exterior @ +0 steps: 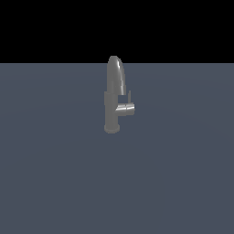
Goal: Turn on the faucet by rotating a designated handle.
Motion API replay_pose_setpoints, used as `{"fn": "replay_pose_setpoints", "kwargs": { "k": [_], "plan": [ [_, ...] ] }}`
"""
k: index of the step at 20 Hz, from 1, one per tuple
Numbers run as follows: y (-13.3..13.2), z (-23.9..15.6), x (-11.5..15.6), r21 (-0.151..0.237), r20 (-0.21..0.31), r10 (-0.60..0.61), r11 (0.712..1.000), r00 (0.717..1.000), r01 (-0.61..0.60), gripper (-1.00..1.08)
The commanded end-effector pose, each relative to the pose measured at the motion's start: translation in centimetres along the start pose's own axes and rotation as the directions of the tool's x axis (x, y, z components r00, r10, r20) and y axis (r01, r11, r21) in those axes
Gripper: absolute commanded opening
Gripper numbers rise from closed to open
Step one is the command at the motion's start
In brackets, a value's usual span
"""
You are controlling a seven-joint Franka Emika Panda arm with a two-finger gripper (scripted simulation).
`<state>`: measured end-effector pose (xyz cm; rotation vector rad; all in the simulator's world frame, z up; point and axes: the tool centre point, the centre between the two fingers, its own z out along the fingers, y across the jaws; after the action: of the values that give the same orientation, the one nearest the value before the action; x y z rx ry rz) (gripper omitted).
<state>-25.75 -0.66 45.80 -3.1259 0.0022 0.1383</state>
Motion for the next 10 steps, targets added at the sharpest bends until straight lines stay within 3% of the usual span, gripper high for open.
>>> {"fn": "replay_pose_setpoints", "kwargs": {
  "k": [1,10],
  "plan": [
    [0.0,0.0,0.0,0.0,0.0,0.0,1.0,1.0,0.0,-1.0],
    [-0.2,0.0,1.1,0.021,0.025,0.02,1.0,0.999,-0.021,-1.0]
  ]
}}
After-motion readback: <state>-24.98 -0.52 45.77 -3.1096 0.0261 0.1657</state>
